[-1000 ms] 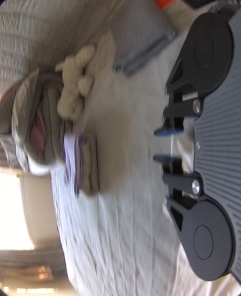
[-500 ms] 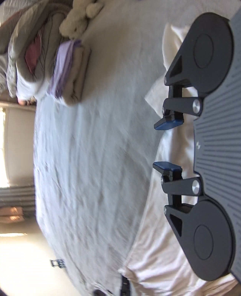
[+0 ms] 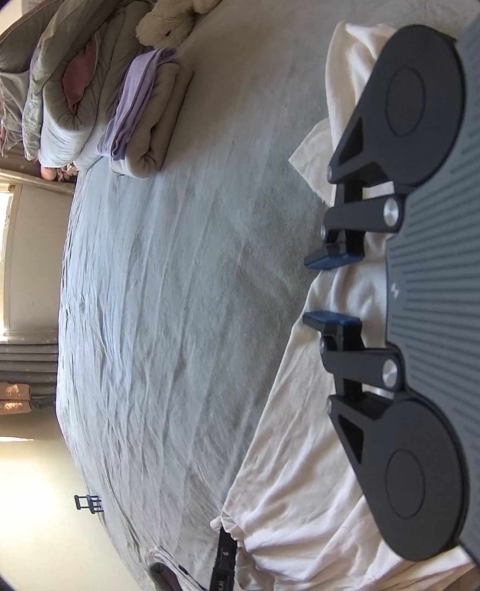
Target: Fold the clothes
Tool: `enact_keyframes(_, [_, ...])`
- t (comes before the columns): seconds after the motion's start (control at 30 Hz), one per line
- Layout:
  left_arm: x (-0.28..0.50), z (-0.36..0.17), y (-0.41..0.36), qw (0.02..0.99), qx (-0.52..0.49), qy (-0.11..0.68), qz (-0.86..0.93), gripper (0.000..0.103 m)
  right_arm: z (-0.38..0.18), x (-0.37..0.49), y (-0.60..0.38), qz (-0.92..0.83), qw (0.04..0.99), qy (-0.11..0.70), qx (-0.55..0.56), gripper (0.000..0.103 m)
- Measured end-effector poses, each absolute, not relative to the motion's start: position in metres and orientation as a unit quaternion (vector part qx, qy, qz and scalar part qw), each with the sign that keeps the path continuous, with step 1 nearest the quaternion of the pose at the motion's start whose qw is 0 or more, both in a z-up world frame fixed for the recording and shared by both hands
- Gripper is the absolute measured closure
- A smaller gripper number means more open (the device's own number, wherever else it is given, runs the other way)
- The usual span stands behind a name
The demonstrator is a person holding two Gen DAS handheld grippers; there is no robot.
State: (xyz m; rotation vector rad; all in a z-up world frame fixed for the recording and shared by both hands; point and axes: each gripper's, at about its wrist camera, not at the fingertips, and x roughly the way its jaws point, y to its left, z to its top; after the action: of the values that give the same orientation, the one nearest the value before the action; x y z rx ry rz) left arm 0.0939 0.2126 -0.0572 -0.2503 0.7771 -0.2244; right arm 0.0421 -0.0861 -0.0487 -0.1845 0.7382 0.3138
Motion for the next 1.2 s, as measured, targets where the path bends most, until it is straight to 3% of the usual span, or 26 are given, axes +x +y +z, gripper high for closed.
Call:
enact_keyframes(0.2, [0.092,-0.058,0.206,0.918,-0.116,0.365,-0.101,0.083,-0.051,0.039,-0.081,0.15,0.919,0.352,-0.097,0.084])
enact_keyframes(0.4, [0.088,-0.049,0.208,0.931,-0.121,0.338,-0.061,0.09,-0.048,0.036,-0.077,0.14,0.924,0.344,-0.095,0.1])
enact_keyframes(0.83, [0.089,-0.034,0.226,0.968,-0.096,0.229,0.044,0.09,-0.021,0.047,-0.072,0.089,0.959,0.244,-0.111,0.102])
enact_keyframes(1.1, [0.114,-0.059,0.23,0.953,-0.101,0.278,0.055,0.087,-0.045,0.067,-0.065,0.082,0.955,0.251,-0.131,0.102])
enact_keyframes(1.2, [0.117,-0.062,0.233,0.949,-0.113,0.289,0.052,0.081,-0.055,0.073,-0.064,0.084,0.949,0.273,-0.13,0.102])
